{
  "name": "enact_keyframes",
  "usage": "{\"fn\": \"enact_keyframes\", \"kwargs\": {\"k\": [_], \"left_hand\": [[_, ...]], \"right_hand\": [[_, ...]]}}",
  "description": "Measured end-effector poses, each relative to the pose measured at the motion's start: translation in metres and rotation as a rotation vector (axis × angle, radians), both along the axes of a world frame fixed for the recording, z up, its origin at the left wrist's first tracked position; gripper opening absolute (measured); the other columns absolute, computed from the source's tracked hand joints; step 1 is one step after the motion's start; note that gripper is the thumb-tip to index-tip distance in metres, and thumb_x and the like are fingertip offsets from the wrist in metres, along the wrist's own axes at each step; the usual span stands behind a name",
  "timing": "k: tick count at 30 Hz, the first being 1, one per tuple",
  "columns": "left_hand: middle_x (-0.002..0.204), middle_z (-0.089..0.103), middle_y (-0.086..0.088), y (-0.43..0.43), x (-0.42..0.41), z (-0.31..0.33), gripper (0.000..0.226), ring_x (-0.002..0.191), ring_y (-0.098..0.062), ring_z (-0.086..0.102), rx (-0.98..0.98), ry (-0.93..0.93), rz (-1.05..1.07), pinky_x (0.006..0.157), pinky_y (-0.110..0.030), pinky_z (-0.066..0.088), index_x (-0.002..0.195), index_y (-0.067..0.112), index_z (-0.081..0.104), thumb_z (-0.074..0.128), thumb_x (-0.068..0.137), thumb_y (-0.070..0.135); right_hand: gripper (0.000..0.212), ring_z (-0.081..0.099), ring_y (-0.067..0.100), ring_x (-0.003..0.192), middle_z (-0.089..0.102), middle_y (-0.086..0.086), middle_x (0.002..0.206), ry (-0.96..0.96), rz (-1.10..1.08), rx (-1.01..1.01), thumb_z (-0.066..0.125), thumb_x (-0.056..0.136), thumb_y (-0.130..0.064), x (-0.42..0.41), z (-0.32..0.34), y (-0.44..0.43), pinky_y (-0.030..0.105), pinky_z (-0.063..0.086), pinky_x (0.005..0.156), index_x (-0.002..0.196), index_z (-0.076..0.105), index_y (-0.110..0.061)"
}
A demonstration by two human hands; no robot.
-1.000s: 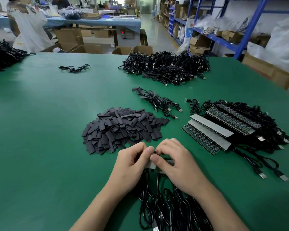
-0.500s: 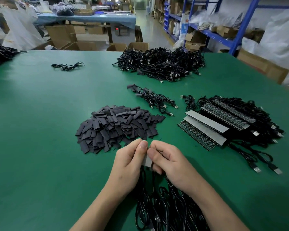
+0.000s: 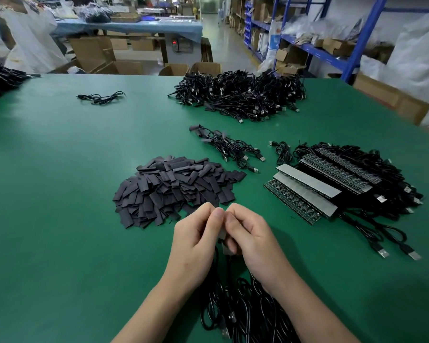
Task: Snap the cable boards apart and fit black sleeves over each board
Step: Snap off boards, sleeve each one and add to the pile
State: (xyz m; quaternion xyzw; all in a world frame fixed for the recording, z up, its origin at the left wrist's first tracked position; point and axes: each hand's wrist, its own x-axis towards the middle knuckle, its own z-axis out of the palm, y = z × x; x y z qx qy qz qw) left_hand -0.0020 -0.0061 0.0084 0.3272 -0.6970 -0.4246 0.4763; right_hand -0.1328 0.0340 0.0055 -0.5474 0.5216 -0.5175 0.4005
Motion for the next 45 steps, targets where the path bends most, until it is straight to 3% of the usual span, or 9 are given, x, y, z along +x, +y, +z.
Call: {"fn": "enact_keyframes", "kwargs": {"k": [3,9,16,22,30,34,38,42,45], "left_hand": [[0.061,0.052,-0.015,0.001,-0.002,0.001,0.055,0.06,-0.031,0.044,0.01,0.015,0.012,0.056,-0.043,0.039,0.073,-0.001,0.048,0.043,0.102,0.046],[0.056,0.053,0.01,0.0,-0.005,-0.001,0.041,0.056,-0.002,0.047,0.09,0.112,-0.026,0.057,-0.017,0.038,0.07,0.007,0.046,0.042,0.107,0.026],[0.056,0.055,0.006,0.002,-0.007,0.0,0.042,0.054,-0.006,0.054,0.15,0.184,-0.073,0.057,-0.015,0.043,0.066,0.032,0.051,0.041,0.107,0.025],[0.056,0.056,0.005,0.003,-0.007,0.001,0.043,0.054,-0.007,0.055,0.156,0.208,-0.079,0.058,-0.015,0.044,0.067,0.035,0.055,0.041,0.106,0.027],[0.059,0.056,0.007,0.003,-0.007,0.0,0.041,0.056,-0.004,0.057,0.245,0.224,-0.103,0.057,-0.015,0.047,0.067,0.029,0.057,0.042,0.106,0.031],[0.062,0.046,-0.007,-0.002,-0.002,-0.002,0.042,0.058,-0.011,0.048,0.215,0.151,-0.051,0.058,-0.024,0.042,0.071,0.012,0.048,0.046,0.106,0.035],[0.067,0.034,0.005,-0.016,0.013,0.0,0.042,0.064,-0.01,0.031,0.122,0.088,0.111,0.057,-0.026,0.027,0.069,0.017,0.037,0.045,0.106,0.036],[0.063,0.04,0.0,-0.025,0.026,-0.003,0.044,0.06,-0.008,0.035,-0.017,-0.026,0.216,0.055,-0.025,0.028,0.07,0.015,0.046,0.046,0.107,0.039],[0.065,0.052,0.004,-0.027,0.026,-0.007,0.039,0.06,-0.005,0.046,-0.106,-0.111,0.25,0.057,-0.02,0.035,0.072,0.02,0.057,0.048,0.106,0.038]], "right_hand": [[0.039,0.038,0.016,0.059,0.043,-0.008,0.059,-0.003,-0.009,-0.015,0.048,0.1,-0.049,0.001,0.001,0.002,0.041,0.034,0.059,0.074,0.047,-0.019],[0.04,0.038,0.016,0.06,0.043,-0.007,0.061,0.022,0.009,-0.054,0.046,0.103,-0.05,0.006,0.005,0.002,0.039,0.034,0.059,0.075,0.048,-0.021],[0.038,0.038,0.012,0.062,0.042,-0.008,0.065,-0.02,0.035,-0.053,0.048,0.105,-0.048,0.005,0.004,0.003,0.026,0.034,0.06,0.076,0.049,-0.023],[0.037,0.038,0.011,0.063,0.042,-0.01,0.066,-0.024,0.037,-0.053,0.048,0.105,-0.055,0.005,0.0,0.001,0.024,0.034,0.059,0.076,0.05,-0.031],[0.039,0.037,0.013,0.065,0.04,-0.012,0.068,-0.038,0.04,-0.037,0.05,0.103,-0.057,0.003,0.002,0.001,0.028,0.033,0.06,0.078,0.047,-0.028],[0.034,0.038,0.011,0.06,0.039,-0.01,0.063,-0.025,0.062,0.005,0.052,0.099,-0.046,0.003,0.004,0.003,0.024,0.034,0.058,0.072,0.046,-0.026],[0.036,0.041,0.006,0.052,0.047,-0.012,0.055,0.286,-0.042,-0.057,0.051,0.1,-0.045,-0.003,0.004,0.007,0.022,0.034,0.054,0.07,0.045,-0.025],[0.039,0.048,0.007,0.061,0.044,-0.015,0.056,0.863,-0.229,-0.1,0.041,0.097,-0.059,-0.01,0.004,0.008,0.017,0.03,0.056,0.075,0.053,-0.03],[0.048,0.047,0.006,0.074,0.051,-0.019,0.068,1.011,-0.233,-0.048,0.028,0.099,-0.063,-0.012,0.005,0.006,0.025,0.039,0.067,0.086,0.063,-0.032]]}}
